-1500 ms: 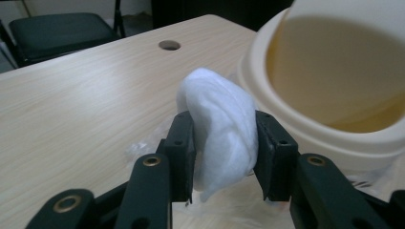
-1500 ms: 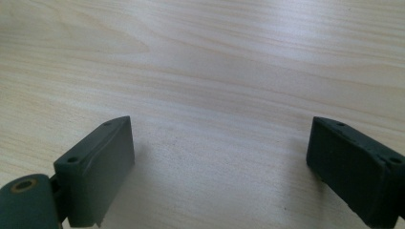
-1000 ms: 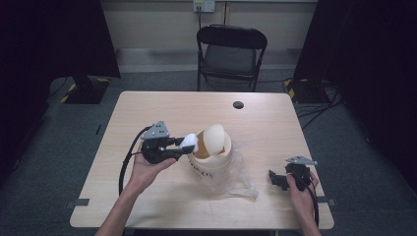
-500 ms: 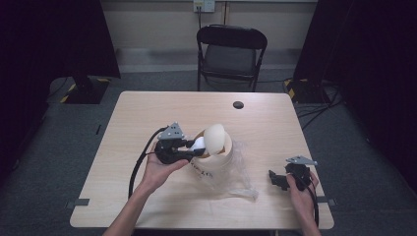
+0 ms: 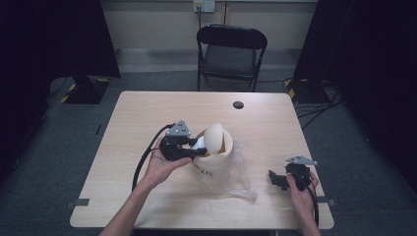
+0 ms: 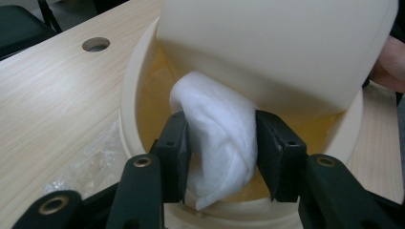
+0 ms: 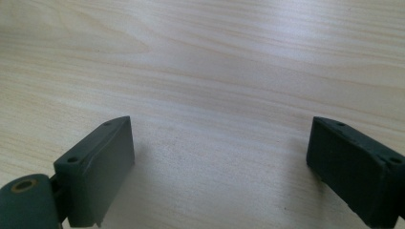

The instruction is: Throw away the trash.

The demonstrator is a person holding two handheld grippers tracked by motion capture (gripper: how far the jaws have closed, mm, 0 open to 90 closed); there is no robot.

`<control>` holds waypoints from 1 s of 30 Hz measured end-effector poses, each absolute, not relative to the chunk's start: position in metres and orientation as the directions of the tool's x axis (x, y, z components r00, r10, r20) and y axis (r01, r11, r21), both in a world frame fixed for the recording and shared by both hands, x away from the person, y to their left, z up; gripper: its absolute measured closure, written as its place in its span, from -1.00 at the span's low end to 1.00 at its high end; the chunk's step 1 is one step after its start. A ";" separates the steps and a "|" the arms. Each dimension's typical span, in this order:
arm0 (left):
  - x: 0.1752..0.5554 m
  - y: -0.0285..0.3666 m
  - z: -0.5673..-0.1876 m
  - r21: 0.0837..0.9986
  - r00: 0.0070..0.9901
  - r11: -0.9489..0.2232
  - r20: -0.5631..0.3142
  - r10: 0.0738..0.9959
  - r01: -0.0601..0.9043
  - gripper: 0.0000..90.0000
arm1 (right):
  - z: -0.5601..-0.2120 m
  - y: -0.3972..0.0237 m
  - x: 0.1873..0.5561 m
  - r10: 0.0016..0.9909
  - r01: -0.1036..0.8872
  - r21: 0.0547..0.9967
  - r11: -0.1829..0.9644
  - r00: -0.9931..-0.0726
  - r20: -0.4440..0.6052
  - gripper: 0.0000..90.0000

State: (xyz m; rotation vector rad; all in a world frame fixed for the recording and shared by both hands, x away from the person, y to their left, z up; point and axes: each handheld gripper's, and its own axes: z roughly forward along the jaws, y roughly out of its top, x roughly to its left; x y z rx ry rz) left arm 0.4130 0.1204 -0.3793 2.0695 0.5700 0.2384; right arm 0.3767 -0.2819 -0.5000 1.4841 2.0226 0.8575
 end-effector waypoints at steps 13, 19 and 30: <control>0.414 0.111 -0.380 0.826 0.870 -0.483 -0.018 0.493 0.291 0.12 | -0.500 -0.282 0.377 0.956 0.652 0.728 0.213 -0.292 -0.018 -0.81; 0.413 0.113 -0.377 0.826 0.873 -0.488 -0.009 0.487 0.281 0.04 | -0.500 -0.282 0.377 0.956 0.651 0.728 0.213 -0.292 -0.018 -0.81; 0.410 0.124 -0.371 0.846 0.869 -0.457 -0.017 0.494 0.276 -0.02 | -0.500 -0.282 0.377 0.956 0.651 0.728 0.213 -0.293 -0.018 -0.81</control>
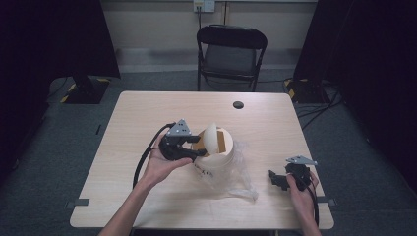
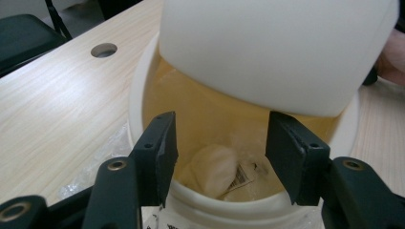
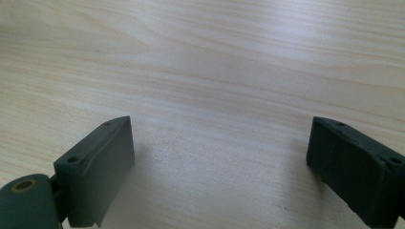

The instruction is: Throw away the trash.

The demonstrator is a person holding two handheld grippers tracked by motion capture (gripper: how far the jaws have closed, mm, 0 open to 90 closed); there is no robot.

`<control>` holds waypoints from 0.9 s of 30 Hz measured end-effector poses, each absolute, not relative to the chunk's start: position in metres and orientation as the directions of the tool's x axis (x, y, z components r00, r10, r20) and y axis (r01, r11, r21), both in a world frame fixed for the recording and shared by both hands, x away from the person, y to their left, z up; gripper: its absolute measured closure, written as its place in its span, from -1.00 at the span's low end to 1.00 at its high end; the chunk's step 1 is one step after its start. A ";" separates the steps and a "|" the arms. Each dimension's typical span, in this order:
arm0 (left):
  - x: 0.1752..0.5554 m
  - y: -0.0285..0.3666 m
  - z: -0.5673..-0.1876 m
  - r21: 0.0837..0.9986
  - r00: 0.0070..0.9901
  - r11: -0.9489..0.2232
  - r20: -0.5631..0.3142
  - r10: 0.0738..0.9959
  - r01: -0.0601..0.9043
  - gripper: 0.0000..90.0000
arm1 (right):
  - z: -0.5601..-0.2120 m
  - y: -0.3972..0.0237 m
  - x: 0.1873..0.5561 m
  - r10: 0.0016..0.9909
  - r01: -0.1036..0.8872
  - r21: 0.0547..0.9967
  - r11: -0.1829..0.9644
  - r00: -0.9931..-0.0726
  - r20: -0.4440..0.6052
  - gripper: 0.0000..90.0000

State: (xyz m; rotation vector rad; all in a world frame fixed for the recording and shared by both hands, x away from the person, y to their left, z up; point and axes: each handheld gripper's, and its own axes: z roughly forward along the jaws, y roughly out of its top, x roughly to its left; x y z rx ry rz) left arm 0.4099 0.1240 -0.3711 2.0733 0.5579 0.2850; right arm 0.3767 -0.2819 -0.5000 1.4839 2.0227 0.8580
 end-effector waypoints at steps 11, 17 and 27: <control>0.409 0.145 -0.366 0.870 0.856 -0.412 -0.023 0.516 0.272 0.10 | -0.500 -0.282 0.377 0.956 0.651 0.728 0.213 -0.292 -0.019 -0.81; 0.412 0.157 -0.369 0.869 0.843 -0.404 -0.028 0.537 0.286 0.13 | -0.500 -0.282 0.377 0.956 0.651 0.728 0.214 -0.293 -0.019 -0.81; 0.413 0.182 -0.375 0.861 0.787 -0.373 -0.050 0.614 0.346 -0.11 | -0.500 -0.282 0.377 0.956 0.651 0.729 0.213 -0.292 -0.019 -0.81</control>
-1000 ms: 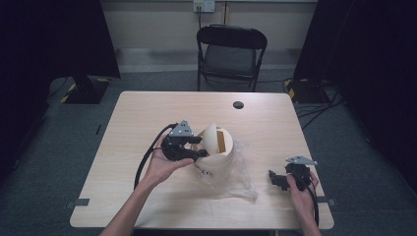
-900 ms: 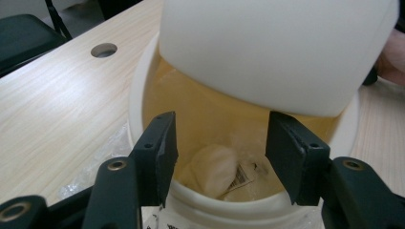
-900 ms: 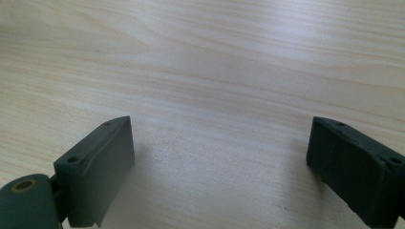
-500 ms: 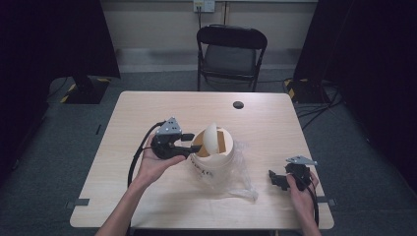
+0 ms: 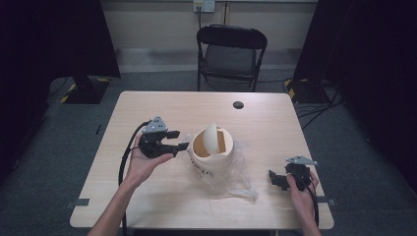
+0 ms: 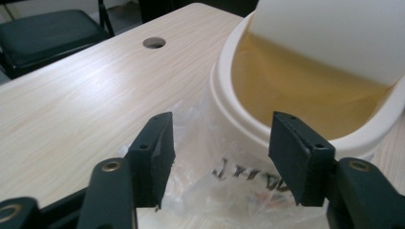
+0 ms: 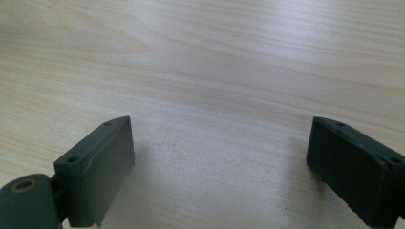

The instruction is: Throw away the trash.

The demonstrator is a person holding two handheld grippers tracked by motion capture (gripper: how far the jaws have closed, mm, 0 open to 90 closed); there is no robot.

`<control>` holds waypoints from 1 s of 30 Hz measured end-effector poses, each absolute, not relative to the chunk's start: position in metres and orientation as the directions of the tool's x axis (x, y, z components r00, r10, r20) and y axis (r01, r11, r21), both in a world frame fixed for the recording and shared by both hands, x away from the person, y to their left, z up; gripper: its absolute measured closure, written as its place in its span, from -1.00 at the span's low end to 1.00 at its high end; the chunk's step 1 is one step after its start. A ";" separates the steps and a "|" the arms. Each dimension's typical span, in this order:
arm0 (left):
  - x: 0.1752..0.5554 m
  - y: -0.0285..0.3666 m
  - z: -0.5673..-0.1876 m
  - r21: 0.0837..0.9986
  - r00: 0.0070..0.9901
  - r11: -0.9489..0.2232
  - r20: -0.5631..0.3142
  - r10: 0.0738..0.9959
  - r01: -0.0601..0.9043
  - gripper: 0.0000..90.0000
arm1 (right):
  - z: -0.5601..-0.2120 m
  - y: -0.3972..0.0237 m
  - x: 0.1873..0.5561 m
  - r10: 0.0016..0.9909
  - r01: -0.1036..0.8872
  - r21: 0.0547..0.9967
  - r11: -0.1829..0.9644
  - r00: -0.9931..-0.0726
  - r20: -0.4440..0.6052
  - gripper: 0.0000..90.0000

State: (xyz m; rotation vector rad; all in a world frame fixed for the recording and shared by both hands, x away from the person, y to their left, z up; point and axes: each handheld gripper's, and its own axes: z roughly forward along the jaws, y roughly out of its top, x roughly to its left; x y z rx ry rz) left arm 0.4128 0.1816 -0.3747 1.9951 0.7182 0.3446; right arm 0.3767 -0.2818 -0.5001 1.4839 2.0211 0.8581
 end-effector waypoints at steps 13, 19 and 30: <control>0.408 0.218 -0.389 0.840 0.723 -0.346 -0.078 0.686 0.418 -0.23 | -0.500 -0.282 0.377 0.956 0.651 0.728 0.213 -0.292 -0.019 -0.81; 0.405 0.231 -0.399 0.819 0.687 -0.344 -0.081 0.722 0.459 -0.32 | -0.500 -0.282 0.377 0.956 0.652 0.728 0.213 -0.292 -0.018 -0.81; 0.398 0.255 -0.418 0.791 0.627 -0.307 -0.121 0.769 0.529 -0.47 | -0.500 -0.282 0.377 0.956 0.651 0.729 0.212 -0.291 -0.019 -0.81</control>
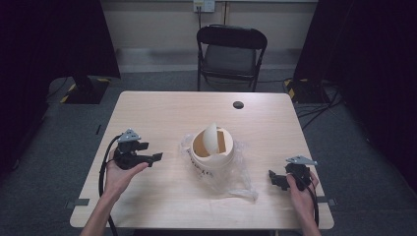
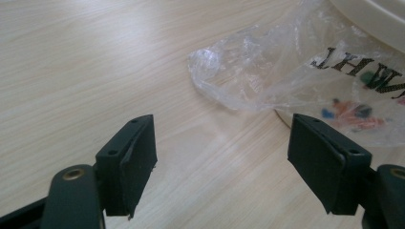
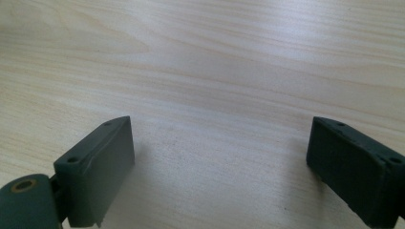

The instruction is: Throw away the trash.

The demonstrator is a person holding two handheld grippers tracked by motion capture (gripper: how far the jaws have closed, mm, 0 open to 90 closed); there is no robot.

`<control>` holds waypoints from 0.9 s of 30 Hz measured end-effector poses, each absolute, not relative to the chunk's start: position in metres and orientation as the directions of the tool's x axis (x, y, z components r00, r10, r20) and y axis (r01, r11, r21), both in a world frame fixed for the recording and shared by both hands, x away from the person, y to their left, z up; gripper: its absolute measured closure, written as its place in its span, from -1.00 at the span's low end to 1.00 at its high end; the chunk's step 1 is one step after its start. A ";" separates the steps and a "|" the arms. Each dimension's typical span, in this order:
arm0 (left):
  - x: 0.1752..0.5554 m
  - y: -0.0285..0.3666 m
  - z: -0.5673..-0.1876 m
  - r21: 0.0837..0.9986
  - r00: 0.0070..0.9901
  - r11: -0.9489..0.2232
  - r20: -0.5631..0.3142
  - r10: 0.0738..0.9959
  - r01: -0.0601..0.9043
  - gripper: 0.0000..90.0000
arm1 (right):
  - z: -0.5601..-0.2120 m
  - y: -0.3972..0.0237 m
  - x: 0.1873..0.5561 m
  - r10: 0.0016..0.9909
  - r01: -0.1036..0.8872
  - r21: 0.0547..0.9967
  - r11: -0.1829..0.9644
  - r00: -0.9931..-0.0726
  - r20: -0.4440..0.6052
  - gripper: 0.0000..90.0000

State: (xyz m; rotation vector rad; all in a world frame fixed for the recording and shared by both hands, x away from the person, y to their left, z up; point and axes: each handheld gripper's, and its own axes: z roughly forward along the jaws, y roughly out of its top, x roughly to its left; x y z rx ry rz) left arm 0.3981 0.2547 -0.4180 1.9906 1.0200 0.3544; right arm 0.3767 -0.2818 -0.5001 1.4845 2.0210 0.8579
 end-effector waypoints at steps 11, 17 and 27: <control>0.387 0.277 -0.434 0.760 0.583 -0.306 -0.115 0.805 0.573 -0.59 | -0.500 -0.282 0.377 0.956 0.651 0.728 0.213 -0.292 -0.018 -0.81; 0.381 0.298 -0.450 0.736 0.532 -0.264 -0.152 0.833 0.623 -0.59 | -0.500 -0.282 0.377 0.956 0.651 0.728 0.213 -0.292 -0.018 -0.81; 0.369 0.319 -0.475 0.689 0.493 -0.286 -0.118 0.862 0.666 -0.60 | -0.500 -0.282 0.377 0.956 0.652 0.728 0.213 -0.292 -0.018 -0.81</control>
